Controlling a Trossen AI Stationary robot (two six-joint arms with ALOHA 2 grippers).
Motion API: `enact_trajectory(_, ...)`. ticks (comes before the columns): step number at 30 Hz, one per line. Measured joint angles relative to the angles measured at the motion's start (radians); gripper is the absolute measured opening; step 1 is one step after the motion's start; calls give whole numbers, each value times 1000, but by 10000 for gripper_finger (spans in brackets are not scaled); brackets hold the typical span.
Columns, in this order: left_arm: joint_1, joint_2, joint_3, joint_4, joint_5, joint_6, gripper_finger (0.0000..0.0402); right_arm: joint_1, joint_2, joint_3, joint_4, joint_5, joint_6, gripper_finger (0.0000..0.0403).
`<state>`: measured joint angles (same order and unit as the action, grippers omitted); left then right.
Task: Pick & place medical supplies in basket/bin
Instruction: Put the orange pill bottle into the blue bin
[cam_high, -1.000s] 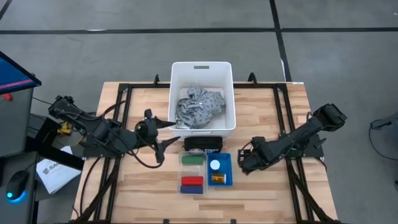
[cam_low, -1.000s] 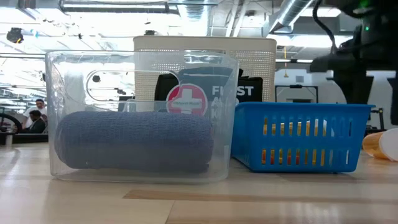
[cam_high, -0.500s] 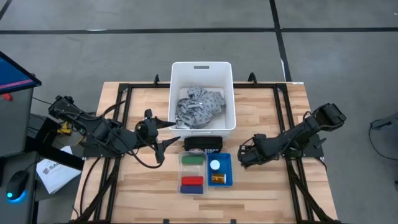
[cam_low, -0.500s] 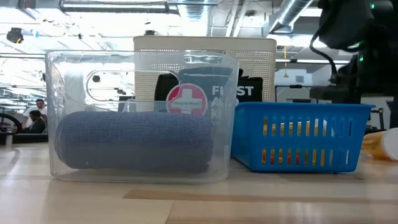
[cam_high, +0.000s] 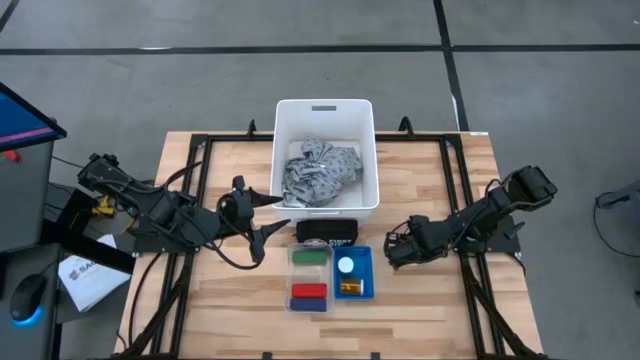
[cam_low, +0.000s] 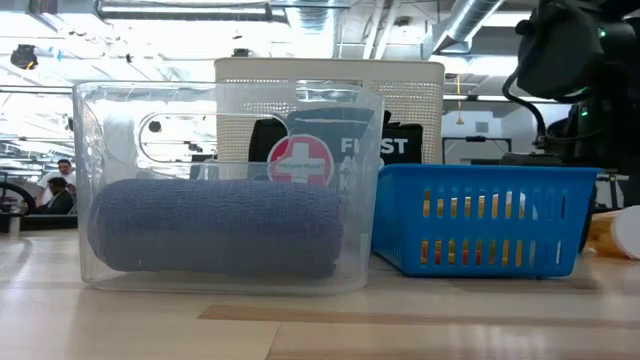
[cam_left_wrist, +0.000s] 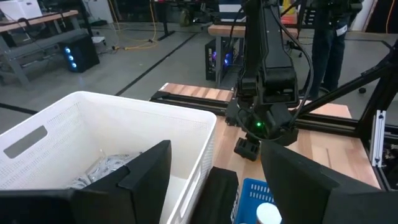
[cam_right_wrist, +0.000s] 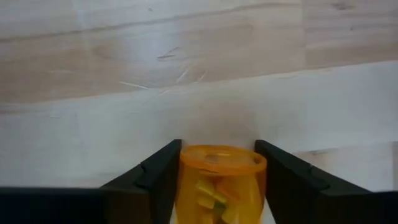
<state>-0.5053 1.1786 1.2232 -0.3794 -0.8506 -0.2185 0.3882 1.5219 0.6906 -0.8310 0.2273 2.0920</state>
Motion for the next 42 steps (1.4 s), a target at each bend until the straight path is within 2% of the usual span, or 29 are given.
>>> enact_trajectory(3, 0, 0, 0, 0, 0, -2, 236, 2, 0, 0, 8, 8, -35, 177)
enact_trajectory(6, 0, 0, 0, 0, -1, -3, 236, 14, -1, 4, 22, 19, -70, 170)
enact_trajectory(12, 0, 0, 0, -1, -3, -3, 236, 65, -6, 101, 57, 79, -132, 209)
enact_trajectory(15, 0, 0, 0, -1, -3, -14, 236, 89, -7, 169, 136, 122, -217, 212)
enact_trajectory(21, 0, 0, 0, -2, -3, -67, 236, 143, -9, 276, 135, 198, -267, 163)
enact_trajectory(25, 0, 0, 0, -2, -2, -85, 236, 170, -8, 279, 52, 193, -260, 126)
enact_trajectory(28, 0, 0, 0, -2, 0, -98, 236, 206, -8, 279, 45, 173, -258, 117)
enact_trajectory(31, 0, 0, 0, -2, 0, -104, 236, 268, -8, 279, 92, 159, -234, 125)
enact_trajectory(35, 0, 0, 0, -2, 0, -104, 236, 333, 5, 280, 110, 152, -198, 155)
enact_trajectory(42, 0, 0, 0, 2, 0, -110, 236, 300, 5, 280, -6, 140, -250, 212)
